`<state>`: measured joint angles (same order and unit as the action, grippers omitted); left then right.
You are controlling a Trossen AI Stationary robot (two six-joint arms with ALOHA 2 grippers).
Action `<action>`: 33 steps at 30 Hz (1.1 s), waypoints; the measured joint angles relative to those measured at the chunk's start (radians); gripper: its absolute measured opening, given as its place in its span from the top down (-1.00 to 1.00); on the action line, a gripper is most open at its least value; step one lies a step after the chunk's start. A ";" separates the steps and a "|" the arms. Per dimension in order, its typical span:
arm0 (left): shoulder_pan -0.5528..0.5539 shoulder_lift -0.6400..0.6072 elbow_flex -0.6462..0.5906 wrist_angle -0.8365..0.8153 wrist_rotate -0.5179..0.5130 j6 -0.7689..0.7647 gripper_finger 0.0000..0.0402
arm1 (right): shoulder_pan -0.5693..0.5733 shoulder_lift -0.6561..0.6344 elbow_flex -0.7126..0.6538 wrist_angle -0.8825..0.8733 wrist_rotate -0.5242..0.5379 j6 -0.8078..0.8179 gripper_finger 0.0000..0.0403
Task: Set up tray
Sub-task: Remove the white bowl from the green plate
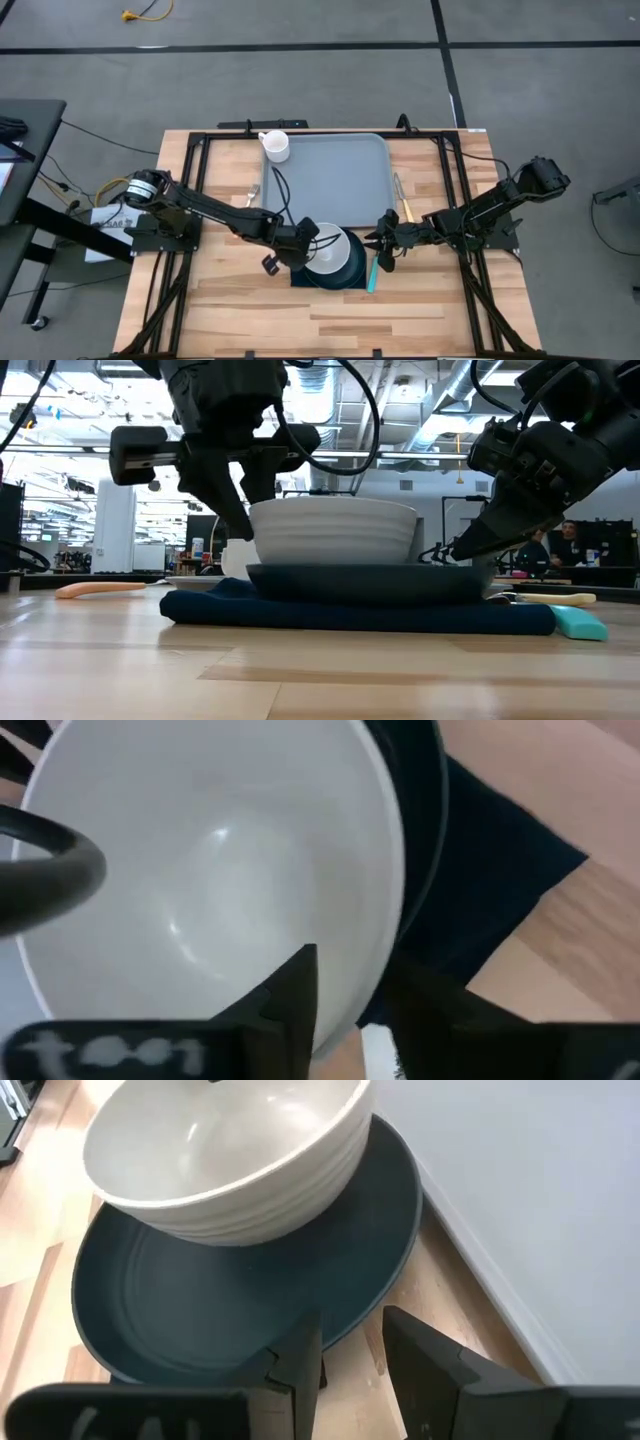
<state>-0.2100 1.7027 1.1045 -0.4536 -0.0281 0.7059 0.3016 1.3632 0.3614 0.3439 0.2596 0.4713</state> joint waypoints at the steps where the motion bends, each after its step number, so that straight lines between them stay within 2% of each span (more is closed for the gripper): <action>1: 0.000 0.000 0.008 -0.011 -0.008 0.008 0.64 | 0.000 0.000 0.000 0.000 0.000 0.000 0.49; 4: 0.000 0.000 0.038 -0.022 -0.040 0.013 0.92 | 0.000 0.000 0.000 0.000 0.000 0.000 0.49; 5: 0.000 -0.001 0.049 -0.034 -0.053 0.012 0.95 | 0.000 0.000 0.000 0.000 0.000 0.000 0.49; 12: -0.021 -0.001 0.115 -0.104 -0.150 0.028 0.99 | 0.000 0.000 0.000 0.000 0.000 0.000 0.49; 18: -0.052 -0.001 0.213 -0.360 -0.220 -0.088 1.00 | 0.000 0.000 0.000 0.000 0.000 0.000 0.49; 22: -0.097 -0.010 0.271 -0.574 -0.203 -0.253 1.00 | 0.000 0.000 0.000 0.000 0.000 0.000 0.49; 25: -0.140 -0.026 0.291 -0.693 -0.144 -0.387 1.00 | 0.000 0.000 0.000 0.000 0.000 0.000 0.49; 28: -0.191 -0.042 0.291 -0.711 -0.082 -0.494 1.00 | 0.000 0.000 0.000 0.000 0.000 0.000 0.49; 33: -0.280 -0.043 0.280 -0.700 -0.058 -0.617 1.00 | 0.000 0.000 0.000 0.008 0.000 0.000 0.49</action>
<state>-0.4901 1.6596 1.3847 -1.1540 -0.0863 0.0892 0.3016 1.3632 0.3614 0.3520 0.2596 0.4714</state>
